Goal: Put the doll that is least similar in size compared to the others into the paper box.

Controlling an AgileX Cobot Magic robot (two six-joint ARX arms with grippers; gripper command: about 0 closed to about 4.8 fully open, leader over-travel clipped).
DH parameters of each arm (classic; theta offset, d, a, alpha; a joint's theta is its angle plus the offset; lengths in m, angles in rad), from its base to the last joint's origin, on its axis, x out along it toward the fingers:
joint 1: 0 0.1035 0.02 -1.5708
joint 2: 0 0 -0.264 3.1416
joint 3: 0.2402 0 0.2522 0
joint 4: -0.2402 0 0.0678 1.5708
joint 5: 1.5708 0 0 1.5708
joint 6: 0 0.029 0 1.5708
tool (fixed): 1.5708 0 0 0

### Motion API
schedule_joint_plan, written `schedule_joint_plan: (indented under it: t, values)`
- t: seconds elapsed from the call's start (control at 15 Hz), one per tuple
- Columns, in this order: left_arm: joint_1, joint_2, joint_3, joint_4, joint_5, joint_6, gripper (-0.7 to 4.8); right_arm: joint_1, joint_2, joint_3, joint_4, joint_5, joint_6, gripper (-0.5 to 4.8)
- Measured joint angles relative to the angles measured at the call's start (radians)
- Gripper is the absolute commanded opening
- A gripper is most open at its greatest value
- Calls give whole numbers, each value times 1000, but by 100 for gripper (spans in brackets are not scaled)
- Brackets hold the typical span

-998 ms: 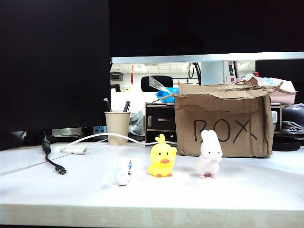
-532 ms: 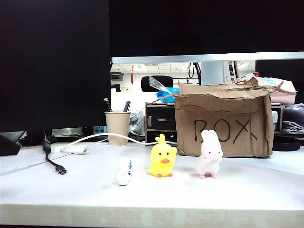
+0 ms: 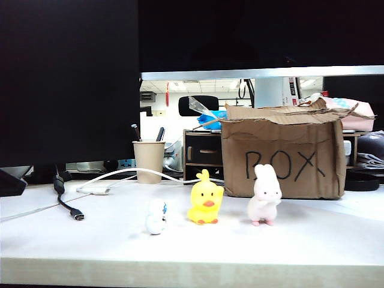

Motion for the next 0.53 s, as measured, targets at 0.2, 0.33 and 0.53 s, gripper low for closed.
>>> schedule_joint_plan:
  t: [0.2, 0.33, 0.53]
  values:
    - [0, 0, 0, 0, 2, 0, -5, 244, 521, 231, -82, -228, -227, -5]
    - [0, 0, 0, 0, 2, 0, -5, 460, 833, 383, -219, -171, -373, -5]
    - [0, 0, 0, 0, 2, 0, -5, 692, 1189, 610, -436, 33, -456, 18]
